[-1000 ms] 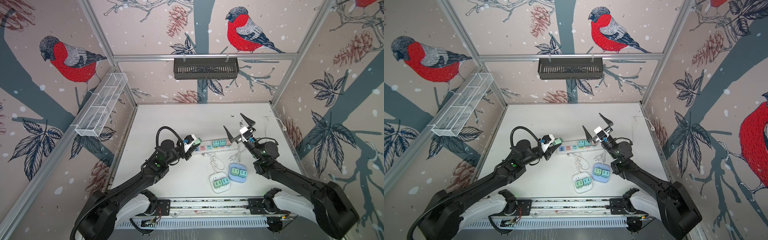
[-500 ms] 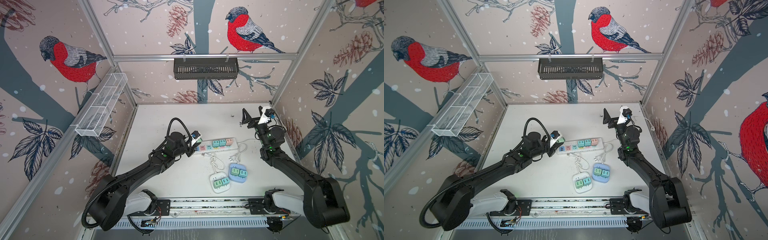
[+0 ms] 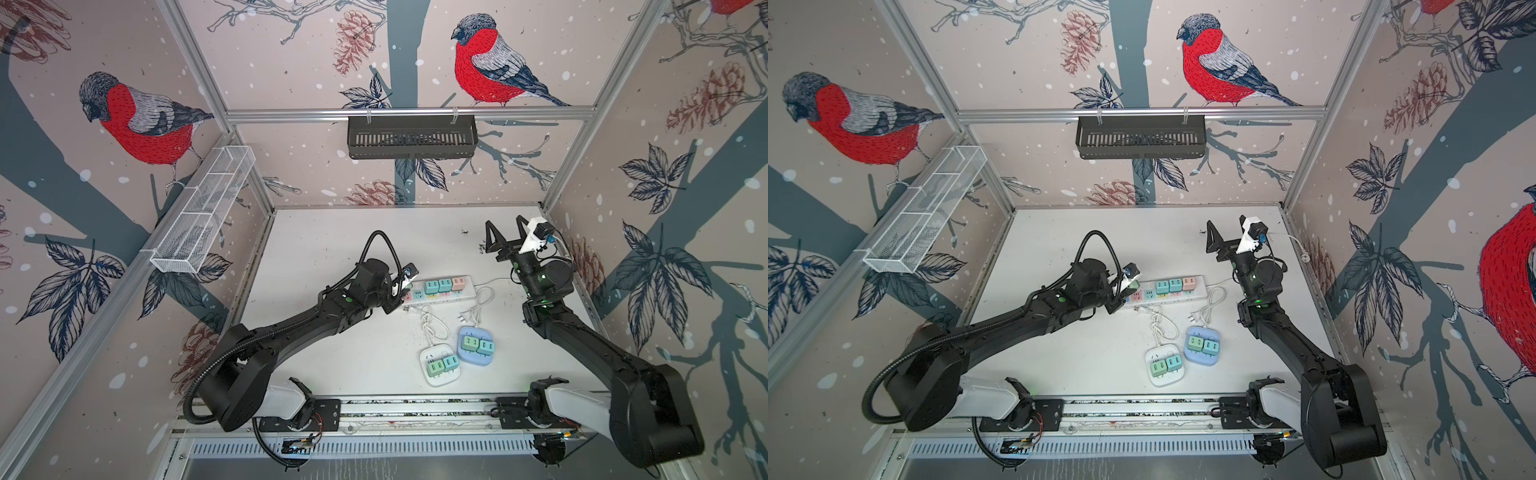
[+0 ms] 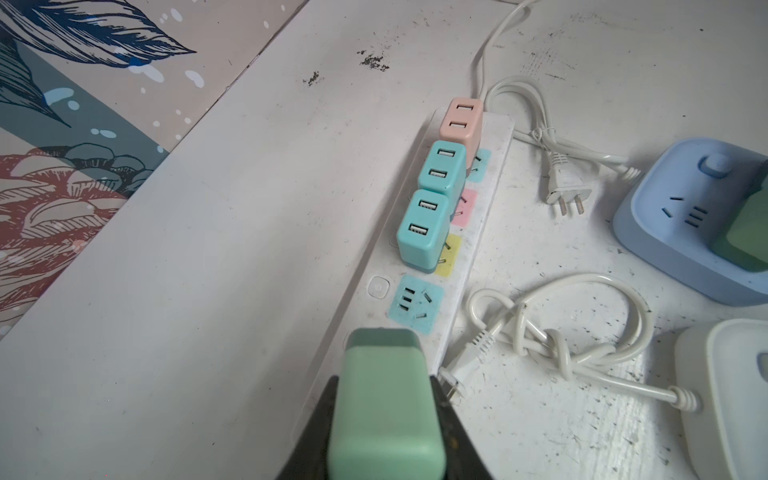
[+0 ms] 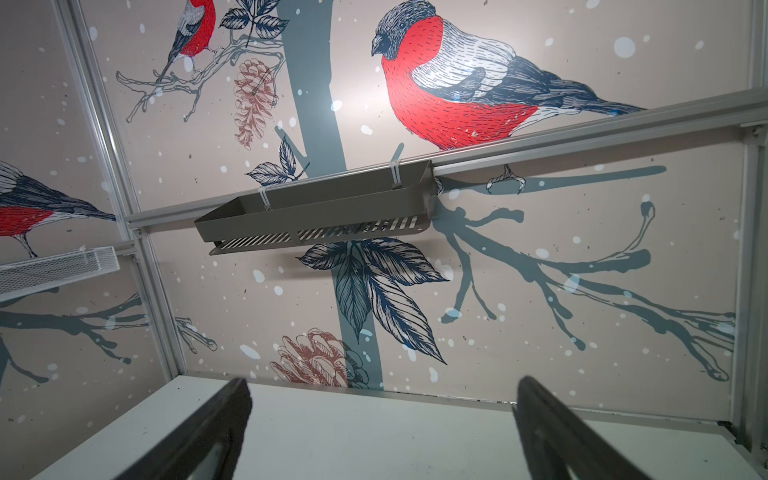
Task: Insert the plug
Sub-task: 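Carry the mint-green adapter with the left gripper over the blue strip socket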
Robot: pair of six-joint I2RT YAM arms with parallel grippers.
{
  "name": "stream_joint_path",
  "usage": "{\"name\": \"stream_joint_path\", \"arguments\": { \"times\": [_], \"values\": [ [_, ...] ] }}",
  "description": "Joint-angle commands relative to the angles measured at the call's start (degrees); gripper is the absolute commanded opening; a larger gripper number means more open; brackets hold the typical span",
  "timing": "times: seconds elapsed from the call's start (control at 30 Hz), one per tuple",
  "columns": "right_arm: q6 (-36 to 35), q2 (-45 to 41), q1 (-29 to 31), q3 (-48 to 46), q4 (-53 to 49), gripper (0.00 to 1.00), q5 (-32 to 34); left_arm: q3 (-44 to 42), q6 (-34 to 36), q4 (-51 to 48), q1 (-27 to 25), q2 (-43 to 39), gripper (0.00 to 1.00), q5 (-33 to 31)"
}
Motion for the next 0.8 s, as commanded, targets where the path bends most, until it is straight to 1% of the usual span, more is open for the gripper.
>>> {"name": "stream_joint_path", "arguments": {
  "times": [0.0, 0.17, 0.2, 0.37, 0.77],
  "values": [
    [0.41, 0.64, 0.04, 1.62, 0.08, 1.00, -3.53, 3.35, 1.43, -5.72, -0.22, 2.14, 0.00, -1.40],
    [-0.35, 0.52, 0.00, 2.00, -0.01, 1.00, -6.70, 9.51, 2.29, -11.34, -0.30, 7.72, 0.00, -0.82],
    [-0.49, 0.56, 0.05, 2.00, -0.08, 1.00, -7.09, 12.61, 2.70, -13.13, -0.31, 9.35, 0.00, -0.52],
    [-1.31, 0.61, 0.04, 1.69, 0.31, 1.00, -7.54, 20.87, 4.28, -20.37, -0.27, 16.09, 0.00, -1.53],
    [-1.97, 0.82, -0.50, 1.44, 0.18, 1.00, -6.30, 27.04, 9.36, -26.23, -0.31, 22.34, 0.00, 0.20]
  ]
}}
